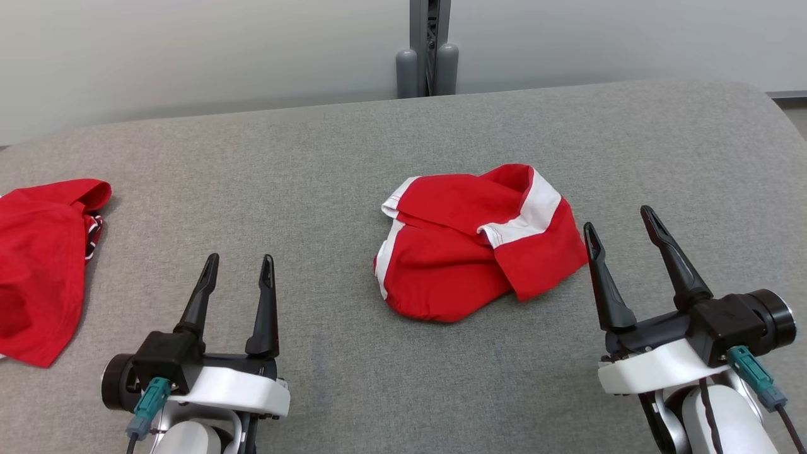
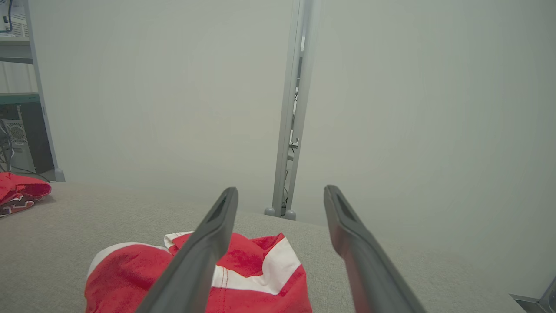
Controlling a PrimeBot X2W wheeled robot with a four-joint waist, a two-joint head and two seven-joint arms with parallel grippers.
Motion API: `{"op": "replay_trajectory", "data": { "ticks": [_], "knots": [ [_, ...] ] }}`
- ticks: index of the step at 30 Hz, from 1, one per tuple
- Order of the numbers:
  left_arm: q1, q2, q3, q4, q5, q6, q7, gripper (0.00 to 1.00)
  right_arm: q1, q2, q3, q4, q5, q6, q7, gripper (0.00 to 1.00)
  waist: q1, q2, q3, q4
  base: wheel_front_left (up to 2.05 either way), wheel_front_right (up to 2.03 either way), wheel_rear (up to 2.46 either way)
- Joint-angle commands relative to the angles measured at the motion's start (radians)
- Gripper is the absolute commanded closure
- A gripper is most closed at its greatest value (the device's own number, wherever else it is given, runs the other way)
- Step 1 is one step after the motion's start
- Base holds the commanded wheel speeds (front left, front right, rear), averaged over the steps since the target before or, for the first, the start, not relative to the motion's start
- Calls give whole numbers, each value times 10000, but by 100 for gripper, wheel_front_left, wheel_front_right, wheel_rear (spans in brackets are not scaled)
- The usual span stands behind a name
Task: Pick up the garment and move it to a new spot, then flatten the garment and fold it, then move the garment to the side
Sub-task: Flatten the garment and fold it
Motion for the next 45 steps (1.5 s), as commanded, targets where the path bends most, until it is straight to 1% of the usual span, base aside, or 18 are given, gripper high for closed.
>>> {"op": "replay_trajectory", "data": {
  "ticks": [1,3,4,5,6,11,14,17,21,25,29,31,32,33,35,39,41,45],
  "knots": [
    [29,9,36,69,116,-111,-1,0,-78,-58,-14,13,62,2,-53,0,0,0,-10,-36,0,0,0],
    [68,3,-101,195,-49,-220,-1,0,-92,-59,-9,19,86,2,-53,0,0,0,-1,-81,0,0,0],
    [117,3,-233,360,-250,-364,-1,0,-103,-59,4,16,95,2,-53,0,0,0,15,-113,0,0,0],
    [117,3,-233,360,-250,-364,-1,0,-103,-59,4,16,95,2,-53,0,0,0,15,-113,0,0,0],
    [128,-2,-432,533,-327,-587,-1,0,-106,-59,10,8,107,2,-53,0,0,0,35,-144,0,0,0],
    [-343,10,-1231,1330,-294,-1158,-2,0,-186,-55,-3,-107,145,2,-53,0,0,0,354,-292,0,0,0],
    [-794,14,-1733,2186,-138,-1304,-1,0,-290,-56,11,-155,154,2,-53,0,0,0,647,-375,0,0,0],
    [-1442,43,-2152,3246,-6,-1376,13,0,-386,-59,74,-182,162,2,-53,0,0,0,942,-510,0,0,0],
    [-2285,24,-2508,4168,-341,-1462,3,0,-552,-58,112,-209,213,2,-53,0,0,0,1280,-733,0,0,0],
    [-2844,37,-2689,4542,-540,-1473,-1,0,-653,-56,120,-203,288,2,-53,0,0,0,1527,-939,0,0,0],
    [-3143,47,-2792,4630,-774,-1462,0,0,-728,-58,56,-204,292,2,-53,0,0,0,1662,-1072,0,0,0],
    [-3199,60,-3024,4631,-962,-1464,1,1,-739,-56,46,-206,313,2,-53,0,0,0,1698,-1116,0,0,0],
    [-3229,109,-3162,4643,-1056,-1465,0,62,-748,-56,36,-205,322,2,-53,0,0,0,1707,-1129,0,0,0],
    [-3276,171,-3302,4630,-1172,-1466,0,100,-752,-56,34,-205,325,2,-53,0,0,0,1709,-1135,0,0,0],
    [-3323,297,-3410,4537,-1315,-1465,-2,100,-733,-56,25,-196,321,2,-53,0,0,0,1684,-1133,0,0,0],
    [-3229,394,-3074,4226,-1306,-1464,-1,100,-670,-56,8,-161,325,2,-53,0,0,0,1531,-1098,0,0,0],
    [-3186,446,-2777,4030,-1185,-1322,-1,100,-662,-56,41,-137,340,2,-53,0,0,0,1419,-1087,0,0,0],
    [-3264,492,-2026,3353,-956,-871,-3,100,-653,-56,121,-34,391,2,-53,0,0,0,1130,-1105,0,0,0]
  ]
}}
